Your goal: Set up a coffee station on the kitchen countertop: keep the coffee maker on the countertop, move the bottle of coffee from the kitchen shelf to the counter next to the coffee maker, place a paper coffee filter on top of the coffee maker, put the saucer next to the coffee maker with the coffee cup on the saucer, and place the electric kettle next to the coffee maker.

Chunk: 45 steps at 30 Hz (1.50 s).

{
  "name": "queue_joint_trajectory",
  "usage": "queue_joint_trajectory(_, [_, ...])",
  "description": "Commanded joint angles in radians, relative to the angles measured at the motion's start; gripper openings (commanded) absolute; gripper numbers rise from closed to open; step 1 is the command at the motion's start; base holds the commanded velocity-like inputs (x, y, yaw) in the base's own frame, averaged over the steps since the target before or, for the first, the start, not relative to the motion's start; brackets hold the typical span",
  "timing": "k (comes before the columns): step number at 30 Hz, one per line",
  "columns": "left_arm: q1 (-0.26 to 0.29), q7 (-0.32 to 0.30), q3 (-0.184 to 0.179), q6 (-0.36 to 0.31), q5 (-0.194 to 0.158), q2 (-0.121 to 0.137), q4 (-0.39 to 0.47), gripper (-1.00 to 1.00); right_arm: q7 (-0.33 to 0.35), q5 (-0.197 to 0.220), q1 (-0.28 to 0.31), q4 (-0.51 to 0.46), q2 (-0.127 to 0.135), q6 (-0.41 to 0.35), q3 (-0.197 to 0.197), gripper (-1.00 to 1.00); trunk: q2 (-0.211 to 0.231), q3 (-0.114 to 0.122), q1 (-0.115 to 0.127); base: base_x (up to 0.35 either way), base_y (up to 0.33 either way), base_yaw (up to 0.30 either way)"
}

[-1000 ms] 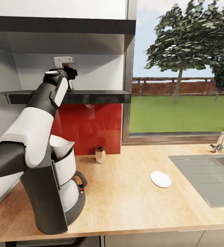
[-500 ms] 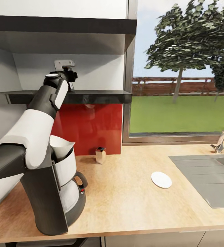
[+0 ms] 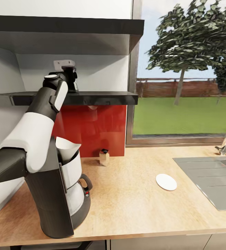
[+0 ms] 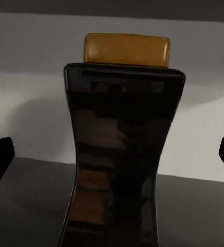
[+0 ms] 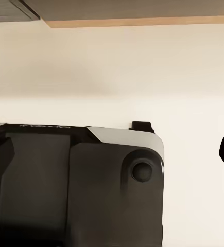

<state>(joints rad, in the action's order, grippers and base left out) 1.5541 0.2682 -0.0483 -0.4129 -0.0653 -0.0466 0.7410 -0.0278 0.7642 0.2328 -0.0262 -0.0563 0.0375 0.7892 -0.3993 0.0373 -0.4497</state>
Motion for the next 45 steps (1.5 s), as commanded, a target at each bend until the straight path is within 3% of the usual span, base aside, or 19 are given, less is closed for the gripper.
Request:
queue_joint_trajectory(1, [-0.003, 0.008, -0.004, -0.004, -0.007, 0.001, 0.007, 1.0, -0.003, 0.009, 0.0, 0.0, 0.0, 0.002, 0.008, 1.0, -0.001, 0.0, 0.0, 0.0, 0.002, 0.0])
queue_joint_trajectory(10, [-0.027, 0.008, -0.005, -0.007, -0.005, 0.0, 0.041, 1.0, -0.003, 0.008, -0.004, 0.0, 0.001, 0.002, 0.008, 1.0, -0.001, 0.0, 0.0, 0.116, 0.0, 0.0])
queue_joint_trajectory(45, [-0.056, 0.008, -0.004, -0.005, -0.004, 0.002, 0.043, 1.0, -0.003, 0.009, -0.009, 0.0, 0.001, 0.003, 0.008, 1.0, -0.001, 0.0, 0.0, 0.048, 0.0, 0.0])
